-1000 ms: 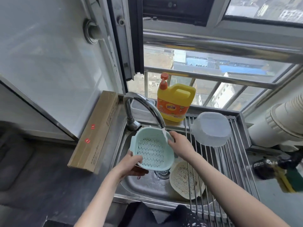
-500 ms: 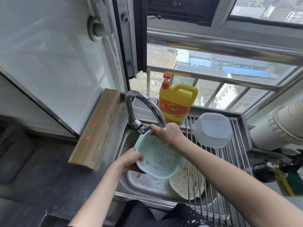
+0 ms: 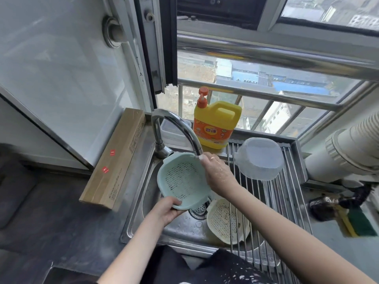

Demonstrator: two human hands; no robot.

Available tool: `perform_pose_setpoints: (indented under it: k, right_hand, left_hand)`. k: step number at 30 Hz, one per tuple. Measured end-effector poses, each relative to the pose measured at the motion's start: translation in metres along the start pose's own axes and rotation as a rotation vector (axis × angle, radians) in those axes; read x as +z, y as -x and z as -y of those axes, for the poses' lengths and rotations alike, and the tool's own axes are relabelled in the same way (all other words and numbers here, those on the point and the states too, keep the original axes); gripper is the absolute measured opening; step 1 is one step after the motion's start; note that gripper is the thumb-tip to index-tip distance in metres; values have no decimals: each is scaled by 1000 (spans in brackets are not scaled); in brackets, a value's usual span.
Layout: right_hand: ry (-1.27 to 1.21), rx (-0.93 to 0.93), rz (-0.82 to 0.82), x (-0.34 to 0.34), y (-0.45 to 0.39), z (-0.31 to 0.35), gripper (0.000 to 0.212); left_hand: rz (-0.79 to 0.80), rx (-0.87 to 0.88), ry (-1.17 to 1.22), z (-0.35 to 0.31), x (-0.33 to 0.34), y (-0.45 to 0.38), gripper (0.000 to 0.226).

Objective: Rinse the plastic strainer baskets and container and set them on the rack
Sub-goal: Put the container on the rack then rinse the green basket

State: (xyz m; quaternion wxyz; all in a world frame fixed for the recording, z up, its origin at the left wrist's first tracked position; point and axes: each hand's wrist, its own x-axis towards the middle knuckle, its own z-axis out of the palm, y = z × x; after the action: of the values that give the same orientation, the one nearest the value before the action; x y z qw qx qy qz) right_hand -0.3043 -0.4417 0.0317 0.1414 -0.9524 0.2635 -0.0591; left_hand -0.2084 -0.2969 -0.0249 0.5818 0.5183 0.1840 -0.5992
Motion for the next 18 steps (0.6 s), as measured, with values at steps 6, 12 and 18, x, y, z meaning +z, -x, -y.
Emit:
perform_pose_setpoints:
  k: [6, 12, 18]
  right_hand:
    - [113, -118, 241, -2, 28, -18, 40]
    - [166, -92, 475, 24, 53, 2, 76]
    - [296, 9, 310, 23, 51, -24, 77]
  left_hand:
    - [-64, 278, -240, 3, 18, -3, 74]
    - [10, 504, -281, 1, 42, -2, 70]
    - [55, 440, -213, 3, 52, -8, 70]
